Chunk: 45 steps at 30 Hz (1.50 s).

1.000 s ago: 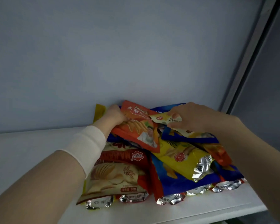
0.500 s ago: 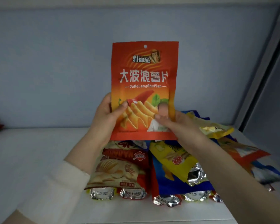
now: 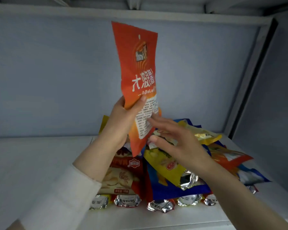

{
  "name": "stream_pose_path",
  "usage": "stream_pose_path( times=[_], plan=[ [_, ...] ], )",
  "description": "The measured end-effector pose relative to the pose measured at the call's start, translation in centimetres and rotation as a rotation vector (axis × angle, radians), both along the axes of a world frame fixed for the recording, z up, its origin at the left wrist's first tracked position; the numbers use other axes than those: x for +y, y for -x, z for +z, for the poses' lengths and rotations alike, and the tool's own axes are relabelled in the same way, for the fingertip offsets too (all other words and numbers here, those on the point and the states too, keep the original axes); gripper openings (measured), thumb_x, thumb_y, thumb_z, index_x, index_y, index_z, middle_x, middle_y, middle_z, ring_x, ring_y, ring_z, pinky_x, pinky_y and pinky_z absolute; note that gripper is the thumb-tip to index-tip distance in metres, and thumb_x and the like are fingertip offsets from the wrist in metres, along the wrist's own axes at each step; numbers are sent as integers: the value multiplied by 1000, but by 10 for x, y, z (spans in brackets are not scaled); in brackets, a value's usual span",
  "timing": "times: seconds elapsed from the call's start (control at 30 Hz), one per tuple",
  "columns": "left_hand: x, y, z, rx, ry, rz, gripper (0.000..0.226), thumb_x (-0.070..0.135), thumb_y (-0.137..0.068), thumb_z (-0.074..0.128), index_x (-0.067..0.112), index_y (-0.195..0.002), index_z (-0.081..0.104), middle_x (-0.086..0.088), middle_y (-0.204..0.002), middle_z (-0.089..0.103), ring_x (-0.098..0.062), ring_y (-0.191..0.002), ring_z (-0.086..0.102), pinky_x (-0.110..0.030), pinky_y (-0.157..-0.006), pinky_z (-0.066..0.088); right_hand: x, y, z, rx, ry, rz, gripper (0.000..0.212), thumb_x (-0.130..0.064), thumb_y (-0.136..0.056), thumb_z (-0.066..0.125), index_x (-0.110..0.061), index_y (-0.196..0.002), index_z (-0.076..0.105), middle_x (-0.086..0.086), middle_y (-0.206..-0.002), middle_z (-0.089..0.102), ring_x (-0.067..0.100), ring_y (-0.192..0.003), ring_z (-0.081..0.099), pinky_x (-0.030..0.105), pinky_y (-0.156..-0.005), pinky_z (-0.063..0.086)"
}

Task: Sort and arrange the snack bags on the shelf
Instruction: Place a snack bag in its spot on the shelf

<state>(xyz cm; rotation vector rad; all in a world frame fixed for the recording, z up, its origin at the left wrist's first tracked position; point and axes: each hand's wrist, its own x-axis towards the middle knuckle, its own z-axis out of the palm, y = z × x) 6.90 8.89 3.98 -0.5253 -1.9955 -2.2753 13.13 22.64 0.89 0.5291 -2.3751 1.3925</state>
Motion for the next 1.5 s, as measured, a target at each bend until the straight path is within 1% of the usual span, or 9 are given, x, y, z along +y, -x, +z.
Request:
stream_pose_path(
  times=[0.1, 0.23, 0.37, 0.63, 0.8, 1.0, 1.17, 1.37, 1.5],
  plan=[
    [-12, 3, -8, -23, -13, -51, 15, 28, -85, 62, 29, -100, 64, 15, -90, 72, 0, -82, 69, -22, -74, 52, 18, -2, 3, 31, 88, -172, 53, -51, -66, 58, -45, -118, 48, -20, -125, 50, -6, -109, 53, 21, -91, 51],
    [-21, 0, -17, -48, 23, -183, 27, 32, -68, 64, 29, -95, 65, 13, -87, 75, -5, -84, 71, -27, -76, 53, 26, -2, 2, -156, 260, -56, 43, -40, -66, 64, -43, -107, 52, -30, -102, 61, -13, -89, 63, 11, -64, 53],
    [-32, 4, -19, -109, -14, -264, 35, 30, -69, 61, 23, -103, 64, 2, -97, 75, -16, -90, 72, -32, -76, 59, 30, 2, -1, -255, 303, -38, 61, -40, -59, 68, -35, -116, 48, -12, -102, 70, 1, -90, 69, 15, -63, 55],
    [-40, 6, -21, -132, -2, -318, 33, 32, -70, 59, 21, -100, 64, 4, -88, 76, -12, -81, 73, -25, -65, 59, 27, 8, -1, -305, 191, 4, 42, -48, -56, 65, -39, -96, 61, -18, -96, 71, -1, -90, 68, 19, -78, 54],
    [-31, 7, -27, -48, 131, -36, 19, 34, -80, 64, 27, -98, 64, 10, -90, 74, -8, -85, 69, -26, -81, 55, 16, 9, -10, -447, 426, 48, 33, -36, -63, 68, -31, -95, 64, -5, -94, 75, 10, -85, 72, 27, -69, 58],
    [-16, -2, -33, 84, 149, 69, 32, 44, -80, 68, 51, -105, 50, 13, -124, 59, -5, -117, 54, -32, -100, 45, 10, 13, -1, -82, 21, -349, 28, -25, -87, 61, -20, -114, 63, -16, -97, 60, 2, -85, 60, 6, -63, 46],
    [-17, -13, -26, -89, 111, -190, 85, 66, -61, 69, 17, -127, 48, -3, -118, 64, -21, -112, 61, -42, -91, 52, -25, 5, 4, 118, -356, -232, 27, -22, -90, 57, -11, -115, 60, -12, -72, 63, -8, -59, 56, 4, -51, 42],
    [-72, -10, -27, -275, -132, -147, 103, 59, -57, 75, 28, -142, 25, -15, -133, 49, -25, -109, 57, -48, -79, 57, -62, 4, 24, -99, -587, 177, 67, -47, -82, 58, -34, -141, 31, -17, -136, 46, -6, -113, 43, 7, -87, 39],
    [-124, -9, -24, -323, -290, -22, 55, 58, -87, 43, 13, -114, 59, -13, -107, 63, -25, -98, 61, -42, -86, 53, -113, 14, 28, -152, -703, 238, 83, -64, -76, 48, -36, -147, 16, -18, -155, 6, 5, -142, 12, 27, -115, 19]
  ],
)
